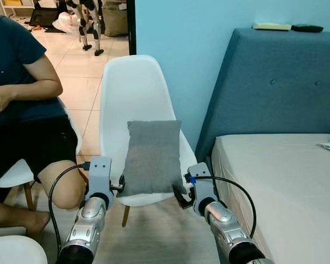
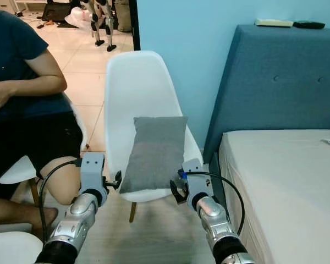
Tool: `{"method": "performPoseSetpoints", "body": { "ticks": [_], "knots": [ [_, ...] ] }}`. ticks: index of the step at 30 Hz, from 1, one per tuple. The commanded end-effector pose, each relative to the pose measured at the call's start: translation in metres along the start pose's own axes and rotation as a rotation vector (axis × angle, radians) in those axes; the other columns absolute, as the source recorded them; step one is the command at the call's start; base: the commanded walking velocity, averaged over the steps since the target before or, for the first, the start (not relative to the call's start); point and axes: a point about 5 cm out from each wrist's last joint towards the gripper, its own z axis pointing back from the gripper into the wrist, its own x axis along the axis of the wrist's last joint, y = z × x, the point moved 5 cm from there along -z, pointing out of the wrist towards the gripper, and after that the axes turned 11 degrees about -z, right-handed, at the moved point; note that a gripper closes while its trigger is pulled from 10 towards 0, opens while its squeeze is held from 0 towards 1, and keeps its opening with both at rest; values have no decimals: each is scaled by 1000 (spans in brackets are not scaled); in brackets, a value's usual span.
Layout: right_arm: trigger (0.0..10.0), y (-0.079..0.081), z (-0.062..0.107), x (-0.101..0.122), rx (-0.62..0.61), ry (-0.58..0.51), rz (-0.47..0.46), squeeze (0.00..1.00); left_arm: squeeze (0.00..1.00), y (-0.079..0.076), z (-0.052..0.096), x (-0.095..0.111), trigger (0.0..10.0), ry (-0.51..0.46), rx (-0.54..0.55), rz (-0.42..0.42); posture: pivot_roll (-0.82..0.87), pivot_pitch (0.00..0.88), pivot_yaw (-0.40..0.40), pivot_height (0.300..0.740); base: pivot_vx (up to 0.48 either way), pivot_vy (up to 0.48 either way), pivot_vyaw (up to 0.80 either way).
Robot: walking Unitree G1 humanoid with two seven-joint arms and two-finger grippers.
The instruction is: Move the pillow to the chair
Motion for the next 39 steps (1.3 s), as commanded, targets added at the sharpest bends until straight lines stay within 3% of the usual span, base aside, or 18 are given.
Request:
{"method": "performPoseSetpoints", "body": {
  "ticks": [1,11,28,39],
  "knots": [
    [10000,-3,3,-6,-18,3,-12,0,0,-1,1,-10,10000,36,-2,3,-29,76,-22,740,0,0,0],
    [10000,-23,5,-16,-129,62,-8,0,0,10,4,-17,10000,51,27,0,-26,65,-19,740,0,0,-414],
    [10000,-21,1,-9,-117,56,9,0,0,10,6,-20,10000,62,54,5,-29,70,-55,740,0,0,-800],
    [10000,-27,5,-14,-120,87,16,0,0,2,6,-16,10000,39,39,5,-55,96,-54,740,0,0,-800]
  ]
}}
